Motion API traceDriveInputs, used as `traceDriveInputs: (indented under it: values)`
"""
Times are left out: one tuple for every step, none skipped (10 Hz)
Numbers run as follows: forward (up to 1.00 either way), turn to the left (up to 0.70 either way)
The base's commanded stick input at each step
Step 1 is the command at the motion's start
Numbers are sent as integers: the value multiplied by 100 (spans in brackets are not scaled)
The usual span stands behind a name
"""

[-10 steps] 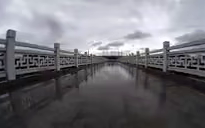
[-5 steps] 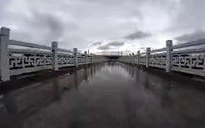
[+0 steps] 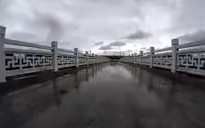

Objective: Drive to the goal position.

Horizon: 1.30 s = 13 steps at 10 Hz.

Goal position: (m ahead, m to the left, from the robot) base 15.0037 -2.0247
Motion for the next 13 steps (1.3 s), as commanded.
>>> traceDriveInputs:
  values:
    - [39, 0]
    - [39, 0]
    - [39, 0]
    - [39, 0]
    - [39, 0]
    - [39, 0]
    - [39, 0]
    - [39, 0]
    - [39, 0]
    - [39, 0]
    - [39, 0]
    - [39, 0]
    - [39, 0]
